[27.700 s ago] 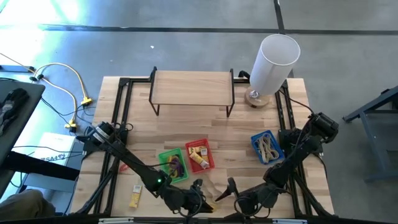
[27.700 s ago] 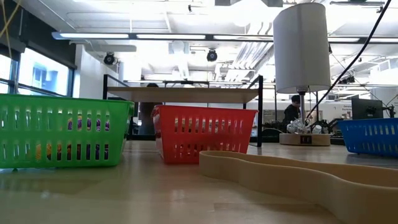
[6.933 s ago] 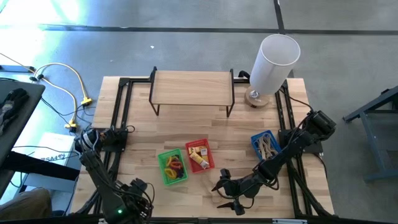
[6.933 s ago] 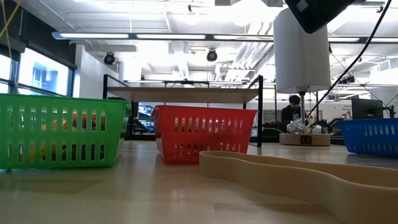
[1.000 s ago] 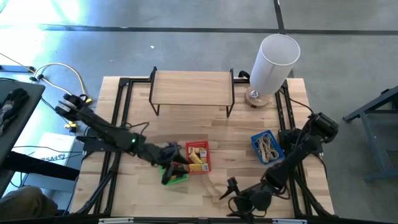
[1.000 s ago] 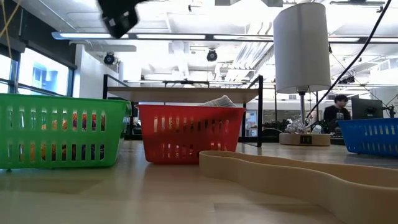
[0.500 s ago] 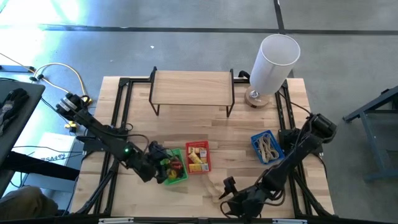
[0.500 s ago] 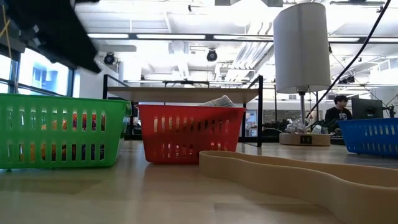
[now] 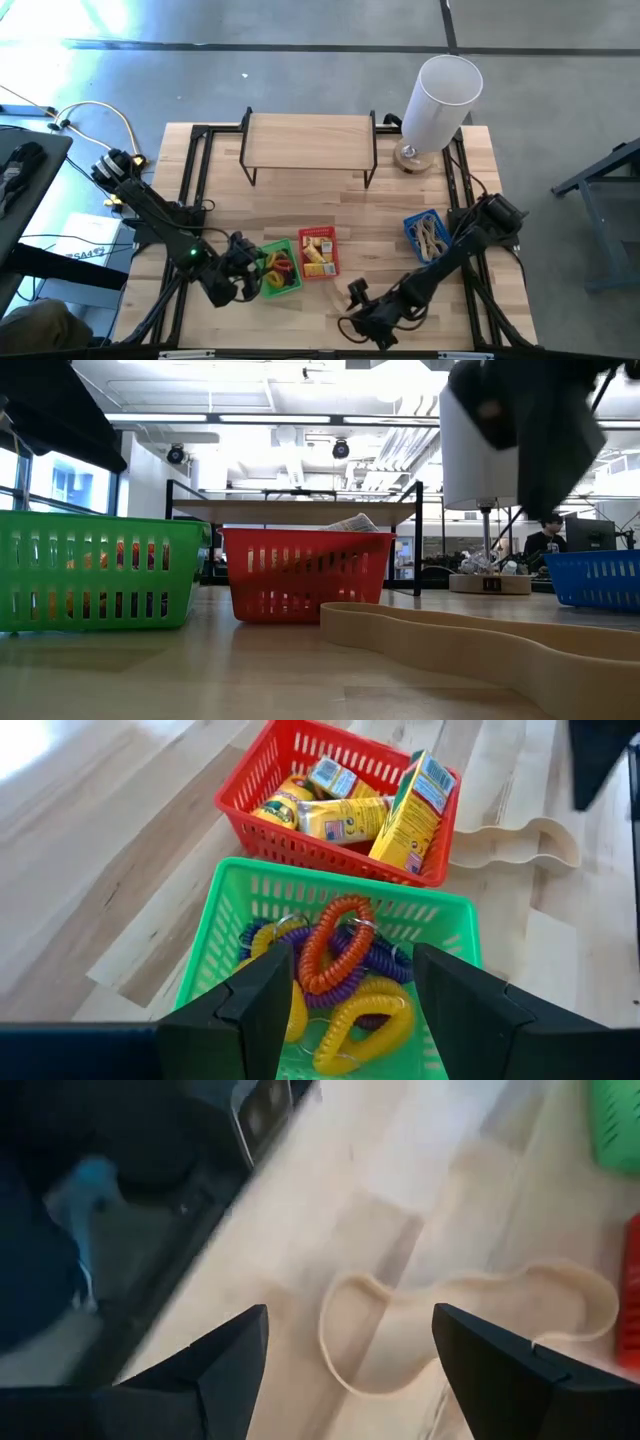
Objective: Pick & Place Office Desk Supplies
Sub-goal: Put the white rubber band into the blue bin
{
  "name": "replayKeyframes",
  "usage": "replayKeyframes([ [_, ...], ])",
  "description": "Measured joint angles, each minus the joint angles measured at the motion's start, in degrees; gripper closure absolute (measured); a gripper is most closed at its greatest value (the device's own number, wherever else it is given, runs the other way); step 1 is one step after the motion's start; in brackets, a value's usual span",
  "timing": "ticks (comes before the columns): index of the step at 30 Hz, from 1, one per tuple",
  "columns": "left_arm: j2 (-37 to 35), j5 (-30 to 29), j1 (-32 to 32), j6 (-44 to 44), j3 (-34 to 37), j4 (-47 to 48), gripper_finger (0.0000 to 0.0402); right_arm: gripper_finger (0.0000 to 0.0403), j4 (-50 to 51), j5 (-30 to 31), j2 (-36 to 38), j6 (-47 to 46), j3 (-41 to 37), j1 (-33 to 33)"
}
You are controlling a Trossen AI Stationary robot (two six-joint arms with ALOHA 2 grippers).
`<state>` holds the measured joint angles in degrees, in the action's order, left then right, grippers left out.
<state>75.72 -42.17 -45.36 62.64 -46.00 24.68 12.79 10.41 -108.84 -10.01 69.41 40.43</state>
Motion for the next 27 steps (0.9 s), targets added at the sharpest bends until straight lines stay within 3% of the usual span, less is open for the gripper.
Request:
replayKeyframes([
  [8, 0.02, -1.27, -0.42, -1.33, 0.0, 0.18, 0.0201, 0.0132, 2.82, -2.07, -3.78, 3.17, 2.95, -0.39],
  [19, 0.02, -1.25, -0.42, -1.34, 0.0, 0.12, 0.0201, 0.0133, 2.1, -5.47, -7.08, 0.73, 2.86, -0.74],
  [27, 0.02, -1.42, -0.42, -1.54, 0.0, 0.16, 0.0202, 0.0138, 1.74, -4.94, -7.62, 2.33, 2.86, -0.82],
])
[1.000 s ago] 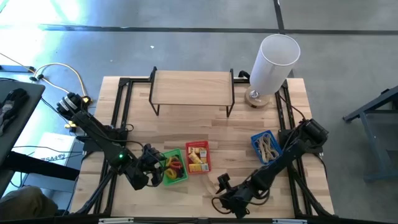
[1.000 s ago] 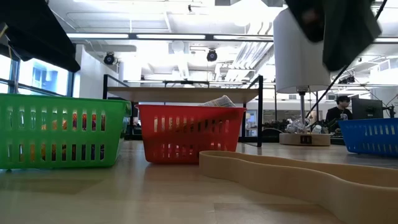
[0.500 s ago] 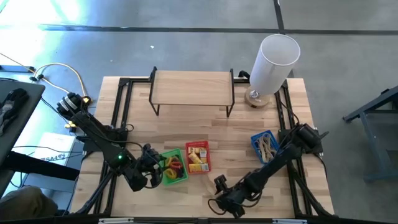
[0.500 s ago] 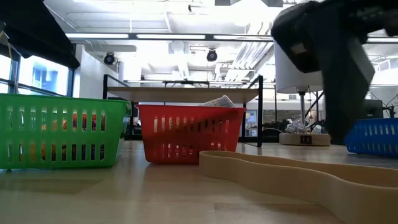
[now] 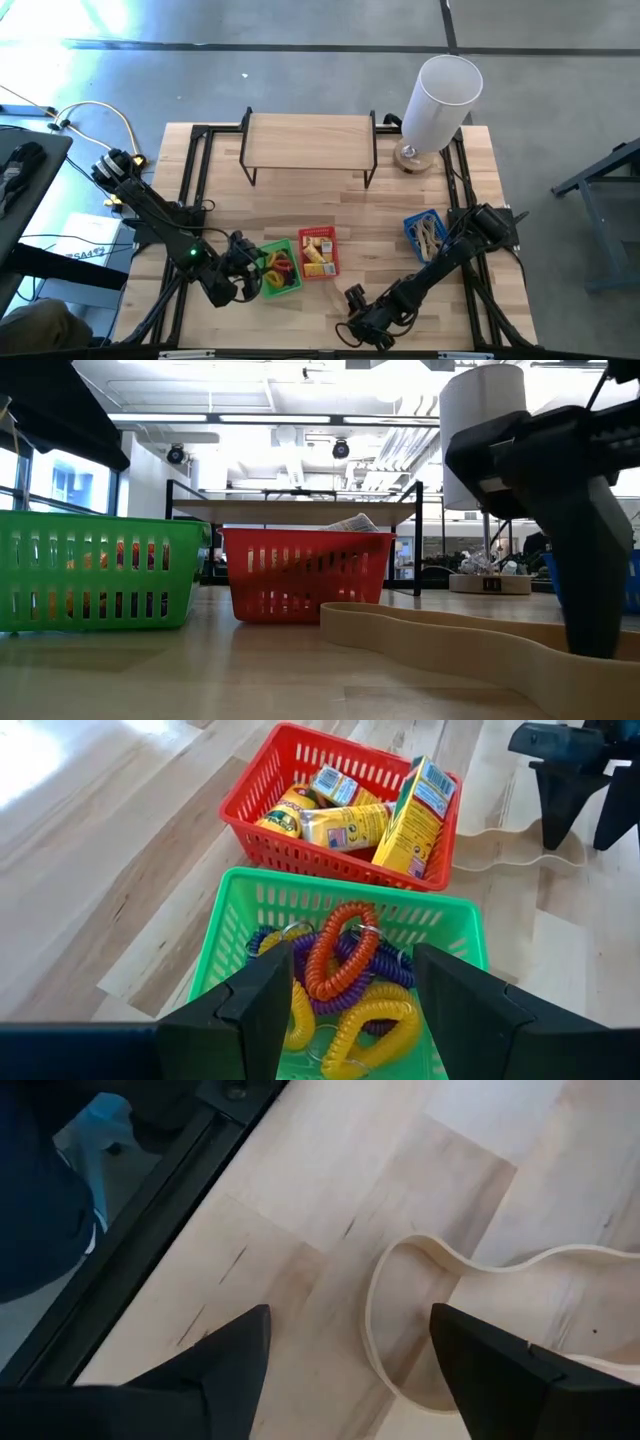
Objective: Pick & Place Office Desk Supplies
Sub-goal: Put the white rubber band into the blue bin
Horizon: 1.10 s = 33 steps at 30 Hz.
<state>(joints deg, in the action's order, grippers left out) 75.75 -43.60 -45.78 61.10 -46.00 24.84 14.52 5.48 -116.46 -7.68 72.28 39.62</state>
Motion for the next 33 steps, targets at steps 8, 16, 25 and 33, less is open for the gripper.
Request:
replayKeyframes([
  [8, 0.0, -0.15, 0.0, 0.24, 0.0, -0.02, 0.0202, 0.0238, 1.06, -0.66, -0.02, -0.17, 0.04, -0.59],
  [16, 0.0, -0.16, 0.0, 0.28, 0.0, -0.02, 0.0201, 0.0386, 1.18, 0.01, -0.02, 0.22, 0.04, -0.76],
  [25, 0.0, -0.15, 0.0, 0.02, 0.02, 0.02, 0.0201, 0.04, 3.95, 6.63, 1.5, 0.49, -0.05, 0.21],
  [33, 0.0, -0.15, 0.0, 0.0, 0.07, 0.04, 0.0201, 0.04, 15.64, 16.06, 8.86, -6.05, -0.05, 2.84],
])
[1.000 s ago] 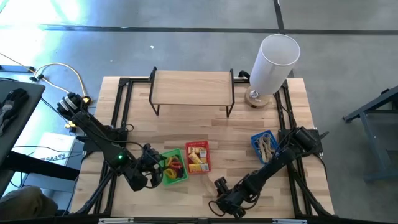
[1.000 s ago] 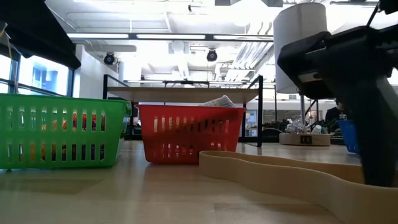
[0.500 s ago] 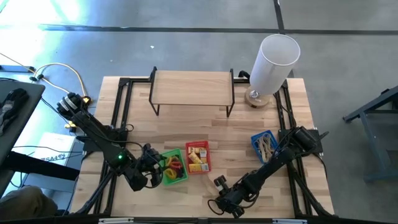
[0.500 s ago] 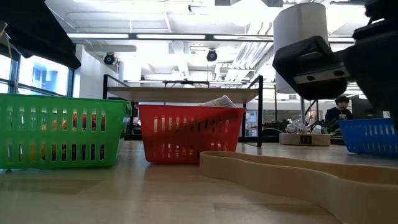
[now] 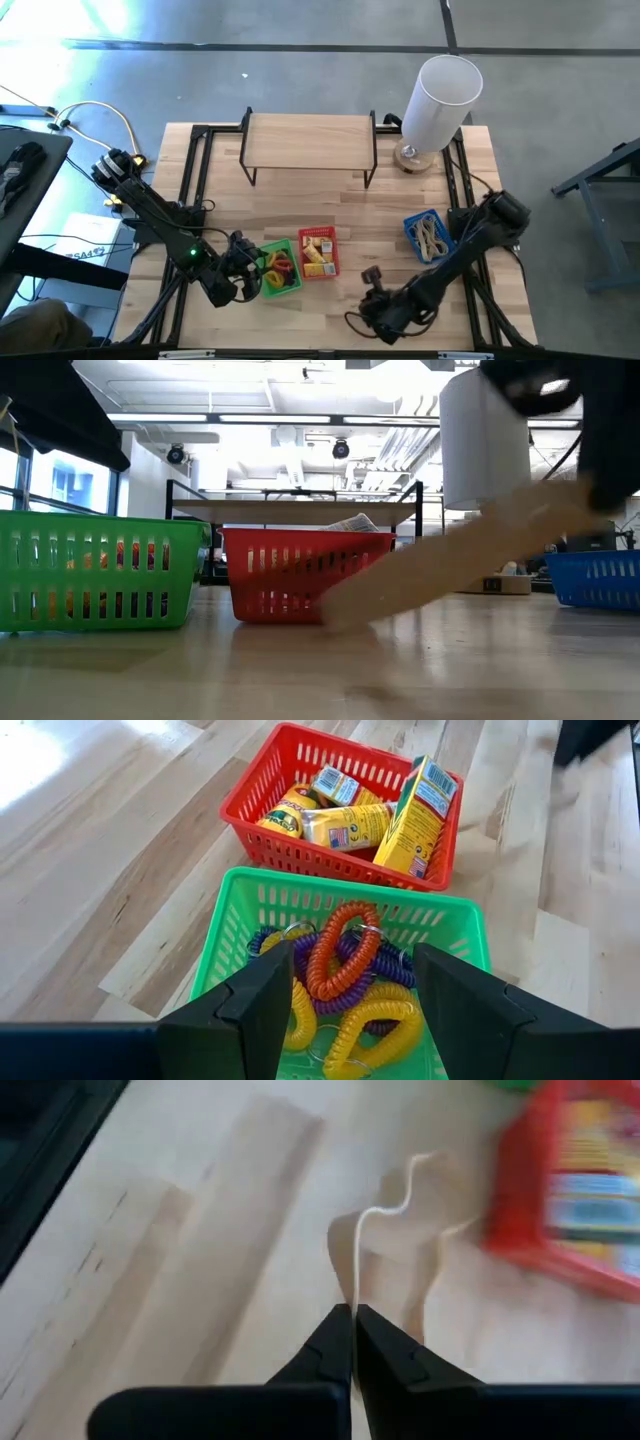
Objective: Pick & Place Office Desk Supplies
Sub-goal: Put the white rubber band into the blue bin
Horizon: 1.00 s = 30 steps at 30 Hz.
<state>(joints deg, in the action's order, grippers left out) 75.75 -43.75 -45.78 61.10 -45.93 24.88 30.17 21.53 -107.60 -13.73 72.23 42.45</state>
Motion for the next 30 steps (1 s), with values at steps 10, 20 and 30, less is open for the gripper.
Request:
replayKeyframes([
  [10, 0.02, 0.0, 0.0, -0.02, 0.04, -0.01, 0.0201, 0.0401, 25.5, 12.77, 10.81, -21.23, 0.07, 4.16],
  [20, 0.0, 0.0, 0.0, -0.04, 0.07, 0.01, 0.0201, 0.0401, 44.77, 15.2, 15.73, -40.76, 0.06, 6.85],
  [30, 0.04, 0.0, 0.0, -0.04, 0.07, 0.03, 0.0201, 0.0401, 59.3, 18.82, 22.28, -58.11, -0.58, 9.19],
])
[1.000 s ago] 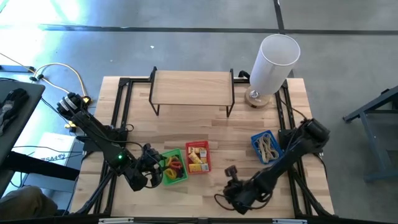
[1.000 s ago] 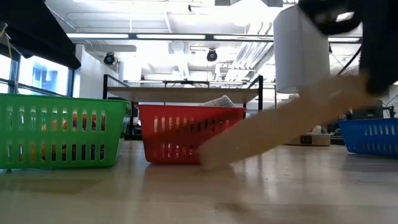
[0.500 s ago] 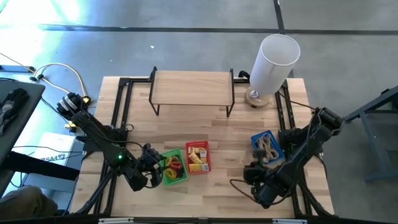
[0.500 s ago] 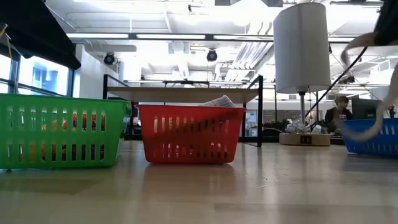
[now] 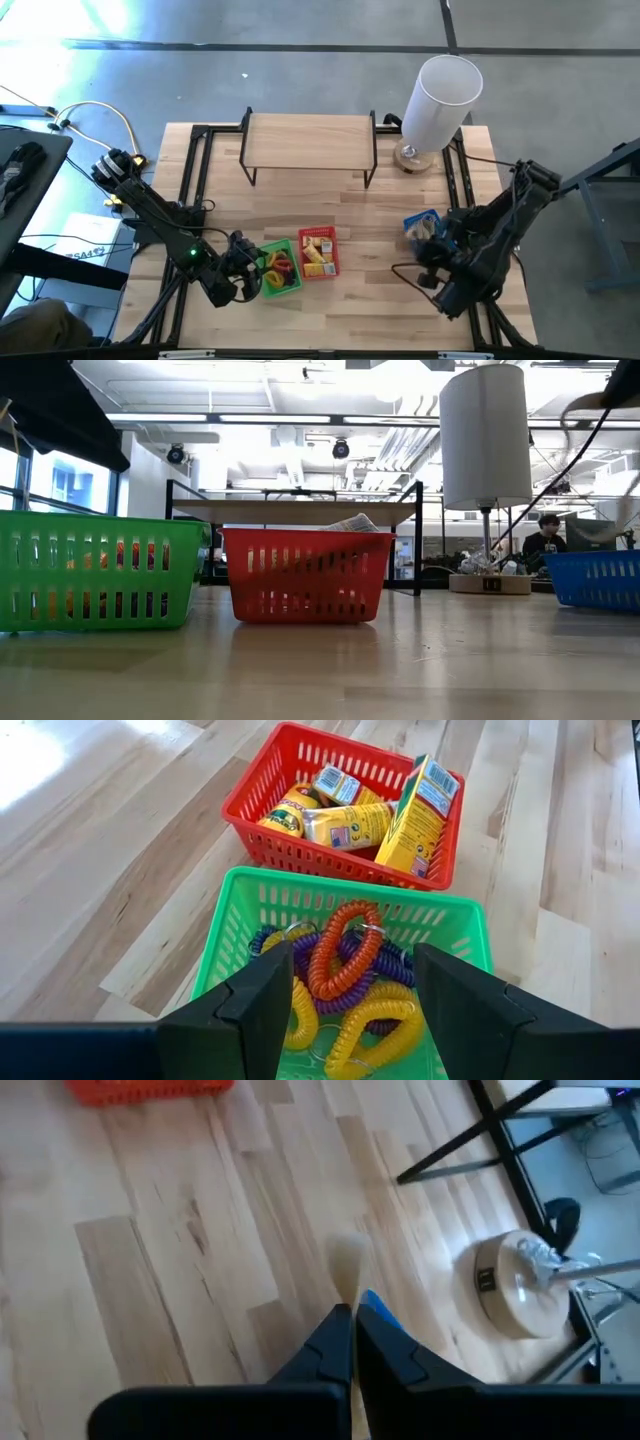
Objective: Pick & Place Office Desk Supplies
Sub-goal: Put the white rubber band into the blue bin
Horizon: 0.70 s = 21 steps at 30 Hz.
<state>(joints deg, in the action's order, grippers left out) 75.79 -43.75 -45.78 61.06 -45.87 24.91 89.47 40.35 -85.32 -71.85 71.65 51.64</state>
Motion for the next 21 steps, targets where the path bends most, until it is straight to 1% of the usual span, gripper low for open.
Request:
replayKeyframes([
  [5, 0.15, 0.0, 0.0, 0.22, 0.28, -0.06, 0.0201, 0.0401, 0.52, 1.28, 2.54, -2.42, -0.58, -0.02],
  [9, 1.83, 0.01, 0.02, 0.31, 0.33, -0.07, 0.0201, 0.0401, 0.5, 0.93, 3.19, -3.34, -0.58, -0.62],
  [15, 4.9, 0.15, 0.02, 0.33, 0.35, -0.16, 0.0201, 0.0401, 0.44, -4.95, 3.15, -3.09, -0.74, -2.79],
  [21, 5.51, 0.41, 0.02, 0.48, 0.35, -0.28, 0.0201, 0.0401, 0.5, -12.62, 3.15, -3.72, -4.99, -6.16],
])
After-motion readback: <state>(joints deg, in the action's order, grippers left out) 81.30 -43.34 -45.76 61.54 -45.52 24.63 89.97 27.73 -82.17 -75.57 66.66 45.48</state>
